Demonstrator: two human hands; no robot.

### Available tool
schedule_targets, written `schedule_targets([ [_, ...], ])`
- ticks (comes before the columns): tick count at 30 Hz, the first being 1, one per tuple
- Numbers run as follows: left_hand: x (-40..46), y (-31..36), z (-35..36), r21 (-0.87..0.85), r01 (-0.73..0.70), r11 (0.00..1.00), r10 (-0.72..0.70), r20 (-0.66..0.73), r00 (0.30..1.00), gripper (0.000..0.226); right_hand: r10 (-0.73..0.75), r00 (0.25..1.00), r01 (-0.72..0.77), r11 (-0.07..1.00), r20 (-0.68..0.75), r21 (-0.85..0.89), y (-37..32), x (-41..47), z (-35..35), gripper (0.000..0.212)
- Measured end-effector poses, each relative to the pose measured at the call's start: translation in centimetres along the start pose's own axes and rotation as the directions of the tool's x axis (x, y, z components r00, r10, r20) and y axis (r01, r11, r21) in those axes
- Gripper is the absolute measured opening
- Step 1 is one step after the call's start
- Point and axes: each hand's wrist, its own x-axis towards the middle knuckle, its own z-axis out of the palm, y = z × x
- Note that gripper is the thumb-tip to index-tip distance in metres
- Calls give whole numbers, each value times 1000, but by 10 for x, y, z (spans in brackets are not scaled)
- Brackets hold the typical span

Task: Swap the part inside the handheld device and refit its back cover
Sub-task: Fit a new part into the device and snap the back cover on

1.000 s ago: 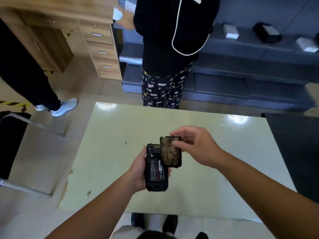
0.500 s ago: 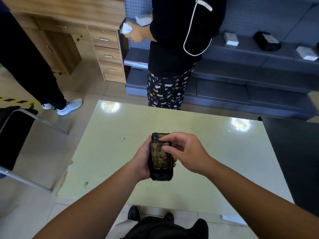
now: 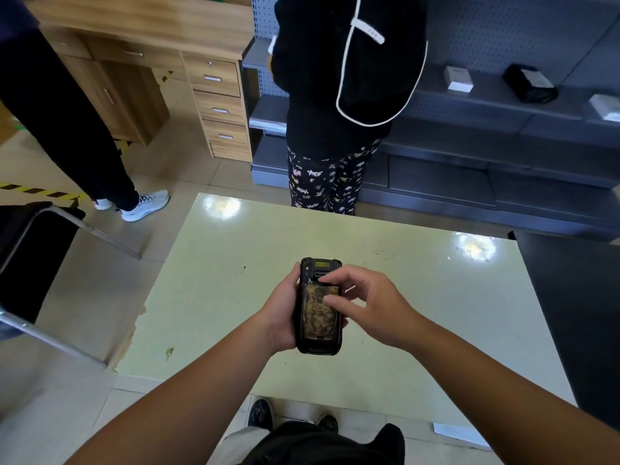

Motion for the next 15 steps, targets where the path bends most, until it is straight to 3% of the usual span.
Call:
schedule_targets([
  [6, -6, -1, 3, 51, -1, 999, -1, 30, 1000, 81, -71, 997, 72, 967, 14, -242, 0, -9, 1, 33],
  [15, -15, -1, 6, 137, -56, 989, 45, 84, 995, 83, -9, 998, -11, 955, -65, -298, 3, -19, 1, 32],
])
